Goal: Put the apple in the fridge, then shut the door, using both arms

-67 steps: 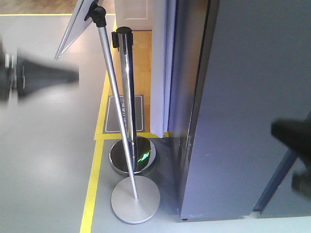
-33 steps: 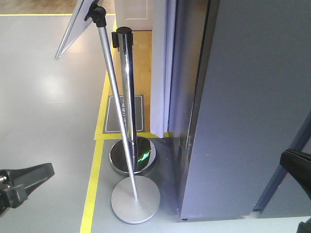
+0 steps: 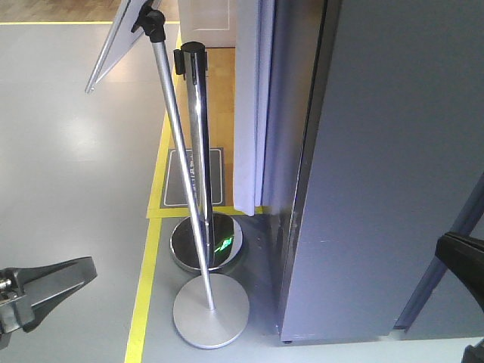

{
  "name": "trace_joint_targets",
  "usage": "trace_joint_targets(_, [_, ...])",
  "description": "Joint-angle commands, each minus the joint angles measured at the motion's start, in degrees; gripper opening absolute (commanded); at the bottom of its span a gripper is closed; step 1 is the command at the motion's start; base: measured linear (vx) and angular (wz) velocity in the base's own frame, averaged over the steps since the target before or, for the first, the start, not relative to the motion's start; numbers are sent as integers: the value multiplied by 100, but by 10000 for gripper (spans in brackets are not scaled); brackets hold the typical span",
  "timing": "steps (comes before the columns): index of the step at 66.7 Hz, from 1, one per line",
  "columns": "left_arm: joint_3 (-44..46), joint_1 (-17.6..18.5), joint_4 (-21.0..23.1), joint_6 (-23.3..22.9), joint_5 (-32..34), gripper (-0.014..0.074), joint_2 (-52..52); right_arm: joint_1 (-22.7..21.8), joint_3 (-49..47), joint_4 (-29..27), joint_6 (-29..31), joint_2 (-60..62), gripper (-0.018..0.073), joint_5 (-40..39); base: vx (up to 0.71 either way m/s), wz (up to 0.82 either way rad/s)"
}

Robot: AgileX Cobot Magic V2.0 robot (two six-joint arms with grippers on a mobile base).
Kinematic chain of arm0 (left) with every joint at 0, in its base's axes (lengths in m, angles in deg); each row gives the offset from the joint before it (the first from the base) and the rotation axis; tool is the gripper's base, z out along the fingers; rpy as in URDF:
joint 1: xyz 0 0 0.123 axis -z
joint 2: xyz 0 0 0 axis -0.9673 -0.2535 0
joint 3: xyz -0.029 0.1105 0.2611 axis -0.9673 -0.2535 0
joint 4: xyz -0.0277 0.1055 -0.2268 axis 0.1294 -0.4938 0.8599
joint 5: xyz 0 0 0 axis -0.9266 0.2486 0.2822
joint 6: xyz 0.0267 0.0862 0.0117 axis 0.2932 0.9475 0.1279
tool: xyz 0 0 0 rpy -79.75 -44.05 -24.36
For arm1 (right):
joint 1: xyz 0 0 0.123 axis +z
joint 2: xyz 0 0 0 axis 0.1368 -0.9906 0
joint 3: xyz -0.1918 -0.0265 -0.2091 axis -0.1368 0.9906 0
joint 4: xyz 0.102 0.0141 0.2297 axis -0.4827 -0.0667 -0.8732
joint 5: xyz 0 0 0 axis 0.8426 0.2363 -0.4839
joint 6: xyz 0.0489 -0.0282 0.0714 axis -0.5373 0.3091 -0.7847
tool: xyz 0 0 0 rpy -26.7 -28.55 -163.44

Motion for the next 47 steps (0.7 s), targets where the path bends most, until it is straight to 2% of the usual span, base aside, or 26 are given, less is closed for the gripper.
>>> trace_joint_targets(1, [147,13,885,-43,189,-6,21,-6,-141,-240,65,-32,-5,-166,0,0])
trace_joint_targets(6, [147,13,1744,-43,189,-6,21,-6,-141,-240,65,-32,-5,-166,0,0])
trace_joint_targets(15, [147,13,3740,-43,189,-6,21,-6,-141,-240,65,-32,-5,-166,0,0])
trace_joint_targets(21, [147,13,4745,-43,177,-6,0,-6,-141,-240,65,-32,-5,-166,0,0])
trace_joint_targets(25, [147,13,5212,-41,136,-6,0,-6,-141,-240,65,-32,-5,-166,0,0])
trace_joint_targets(31, [147,13,5439,14,100,-6,0,-6,-141,-240,65,-32,-5,-166,0,0])
trace_joint_targets(37, [122,13,5369,546,-33,-6,0,-6,-141,-240,65,-32,-5,-166,0,0])
trace_joint_targets(41, [60,13,5249,1284,-148,-6,0,-6,-141,-240,65,-32,-5,-166,0,0])
trace_joint_targets(46, [-108,13,5271,2419,-269,-6,15,-6,-141,-240,65,-32,-5,-166,0,0])
trace_joint_targets(47, [-141,13,5310,2770,-318,-6,15,-6,-141,-240,65,-32,-5,-166,0,0])
